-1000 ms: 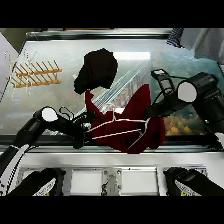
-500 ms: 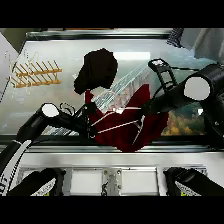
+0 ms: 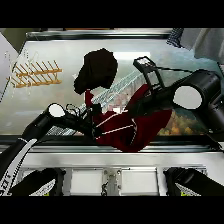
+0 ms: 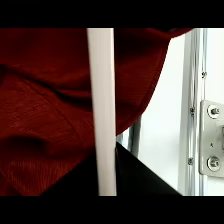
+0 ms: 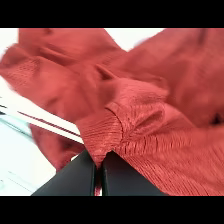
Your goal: Fold the clothes and pants, and hang the long-sleeved shirts on hangers.
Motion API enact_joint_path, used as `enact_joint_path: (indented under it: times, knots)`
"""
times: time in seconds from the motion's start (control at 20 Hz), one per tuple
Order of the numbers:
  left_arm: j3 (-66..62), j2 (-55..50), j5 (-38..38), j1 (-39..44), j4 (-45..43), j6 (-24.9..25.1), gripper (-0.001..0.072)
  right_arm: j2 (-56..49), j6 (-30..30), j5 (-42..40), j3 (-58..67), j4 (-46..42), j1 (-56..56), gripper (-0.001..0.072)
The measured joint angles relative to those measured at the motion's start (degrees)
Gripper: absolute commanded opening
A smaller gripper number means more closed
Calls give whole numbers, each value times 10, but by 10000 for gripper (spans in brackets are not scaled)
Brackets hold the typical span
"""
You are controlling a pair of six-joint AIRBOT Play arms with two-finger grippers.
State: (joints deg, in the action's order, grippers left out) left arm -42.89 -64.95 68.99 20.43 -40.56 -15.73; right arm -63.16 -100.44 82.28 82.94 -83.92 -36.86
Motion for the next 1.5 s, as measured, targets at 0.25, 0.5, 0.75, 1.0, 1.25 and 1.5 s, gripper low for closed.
enact_joint_path:
  times: [0.25,0.5,0.75,1.0,1.25,1.5]
  knots:
    - [0,0,-3,3,1,2,17,-17,0,-35,0,35,-40,29]
    - [0,0,-5,4,1,2,17,-31,0,-47,0,51,-62,39]
    - [0,0,-5,4,2,1,17,-33,2,-45,2,58,-66,444]
    - [0,0,-5,4,2,0,17,-33,29,8,22,59,-52,646]
    - [0,0,-4,4,2,1,17,-33,117,103,73,91,14,647]
    - [0,0,-4,4,2,2,18,-36,222,136,91,166,105,647]
